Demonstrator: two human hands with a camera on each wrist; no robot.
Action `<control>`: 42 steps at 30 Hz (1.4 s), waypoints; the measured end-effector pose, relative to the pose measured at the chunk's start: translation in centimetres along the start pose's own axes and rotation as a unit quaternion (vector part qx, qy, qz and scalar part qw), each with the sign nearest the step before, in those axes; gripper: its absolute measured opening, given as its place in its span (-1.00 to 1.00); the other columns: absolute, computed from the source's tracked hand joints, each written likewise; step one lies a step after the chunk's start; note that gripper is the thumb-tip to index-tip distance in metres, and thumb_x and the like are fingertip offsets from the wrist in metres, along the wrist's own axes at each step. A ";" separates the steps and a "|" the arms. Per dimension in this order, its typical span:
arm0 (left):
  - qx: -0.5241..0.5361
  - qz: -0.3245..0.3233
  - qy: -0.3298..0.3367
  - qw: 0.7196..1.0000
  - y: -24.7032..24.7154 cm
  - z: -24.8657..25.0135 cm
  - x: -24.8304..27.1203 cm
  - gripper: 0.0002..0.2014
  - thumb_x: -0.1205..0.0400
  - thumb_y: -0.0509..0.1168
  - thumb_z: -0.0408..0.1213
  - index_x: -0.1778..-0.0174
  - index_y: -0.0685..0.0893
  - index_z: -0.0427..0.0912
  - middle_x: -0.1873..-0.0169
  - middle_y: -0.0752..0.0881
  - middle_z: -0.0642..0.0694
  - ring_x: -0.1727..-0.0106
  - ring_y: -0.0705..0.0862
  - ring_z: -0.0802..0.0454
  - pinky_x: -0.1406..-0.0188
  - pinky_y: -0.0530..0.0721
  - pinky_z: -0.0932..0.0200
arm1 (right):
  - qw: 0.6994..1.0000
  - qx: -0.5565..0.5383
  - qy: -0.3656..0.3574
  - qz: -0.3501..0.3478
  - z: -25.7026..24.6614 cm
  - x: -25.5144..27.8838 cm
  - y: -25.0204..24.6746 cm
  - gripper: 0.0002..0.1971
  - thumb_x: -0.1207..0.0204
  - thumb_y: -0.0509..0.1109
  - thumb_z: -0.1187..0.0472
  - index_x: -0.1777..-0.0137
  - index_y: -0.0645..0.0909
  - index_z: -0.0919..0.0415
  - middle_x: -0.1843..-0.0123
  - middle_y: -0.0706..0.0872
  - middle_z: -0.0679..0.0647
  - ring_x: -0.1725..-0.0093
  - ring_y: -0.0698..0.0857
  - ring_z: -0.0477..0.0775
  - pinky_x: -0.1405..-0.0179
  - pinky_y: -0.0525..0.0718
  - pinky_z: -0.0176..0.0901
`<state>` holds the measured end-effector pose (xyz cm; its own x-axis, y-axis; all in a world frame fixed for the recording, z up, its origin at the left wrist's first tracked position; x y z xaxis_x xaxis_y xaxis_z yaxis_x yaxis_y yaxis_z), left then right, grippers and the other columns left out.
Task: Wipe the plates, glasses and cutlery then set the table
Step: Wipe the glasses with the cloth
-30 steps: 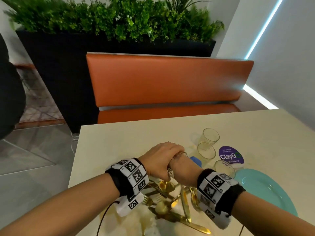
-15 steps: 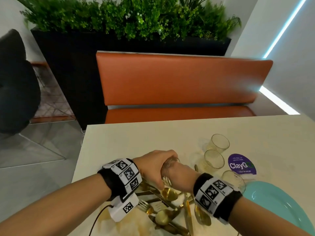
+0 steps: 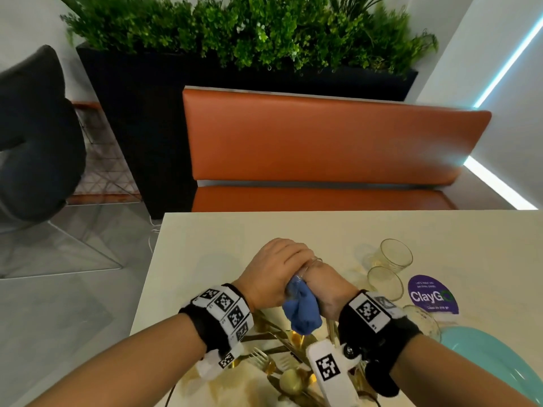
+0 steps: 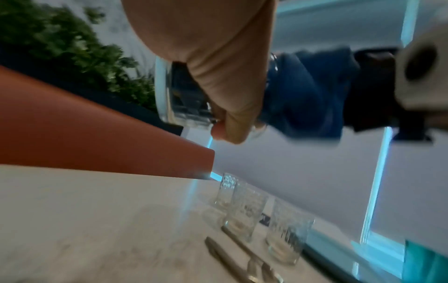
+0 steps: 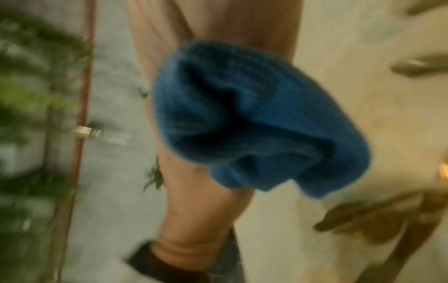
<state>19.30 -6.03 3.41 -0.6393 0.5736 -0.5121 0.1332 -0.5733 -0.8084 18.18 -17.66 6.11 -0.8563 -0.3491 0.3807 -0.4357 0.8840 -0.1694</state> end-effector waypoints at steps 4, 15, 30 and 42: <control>0.103 -0.183 -0.113 0.971 -0.3 -0.5 -0.1 -0.20 -0.18 0.56 -0.30 -0.38 0.46 -0.12 -0.20 0.61 -0.05 -0.20 0.53 0.02 -0.21 0.51 0.15 | 0.911 0.402 -0.072 -0.055 0.6 -0.6 1.2 -0.75 -0.56 0.17 0.47 -0.14 0.63 0.43 -0.07 0.68 0.35 -0.14 0.65 0.16 -0.02 0.47 -0.15; 0.193 -0.015 -0.188 0.963 1.0 -4.1 2.1 -0.50 -0.15 0.49 -0.18 -0.02 0.56 -0.01 0.15 0.67 0.06 0.13 0.64 0.06 0.01 0.64 0.03 | 0.994 -0.063 0.091 -0.002 -0.7 -2.6 0.9 -0.76 -0.60 0.19 0.46 0.25 0.57 0.23 0.25 0.63 0.13 0.27 0.60 0.01 0.28 0.65 -0.32; 0.211 0.094 -0.475 0.849 2.5 -15.0 7.6 -0.11 -0.17 0.65 -0.35 -0.42 0.42 0.03 -0.32 0.52 0.02 -0.39 0.45 -0.03 -0.41 0.44 0.04 | 0.947 -0.289 0.092 0.103 -0.7 -4.9 -6.6 -0.81 -0.61 0.15 0.28 -0.06 0.58 0.29 0.18 0.66 0.20 0.36 0.65 0.07 0.43 0.60 -0.22; 0.134 -0.064 -0.118 0.982 1.0 -7.7 0.8 -0.17 -0.10 0.52 -0.09 -0.32 0.37 0.10 -0.10 0.55 -0.05 -0.10 0.44 0.15 -0.36 0.42 -0.21 | 0.661 0.709 -0.246 -0.002 0.6 -6.1 1.7 -0.78 -0.18 0.41 0.11 0.20 0.80 0.08 0.22 0.81 -0.02 0.23 0.76 0.01 0.24 0.70 -0.26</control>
<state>24.75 -1.58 -0.05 -0.7995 0.5174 -0.3051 -0.1431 -0.6575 -0.7398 22.48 -14.18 2.95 -0.6885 -0.7181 0.1010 0.0385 -0.1753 -0.9838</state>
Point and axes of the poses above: each hand's wrist, its own x-axis away from the middle knuckle, its own y-axis out of the palm, z = x × y, the point moved 2 cm from there along -x, towards the middle knuckle
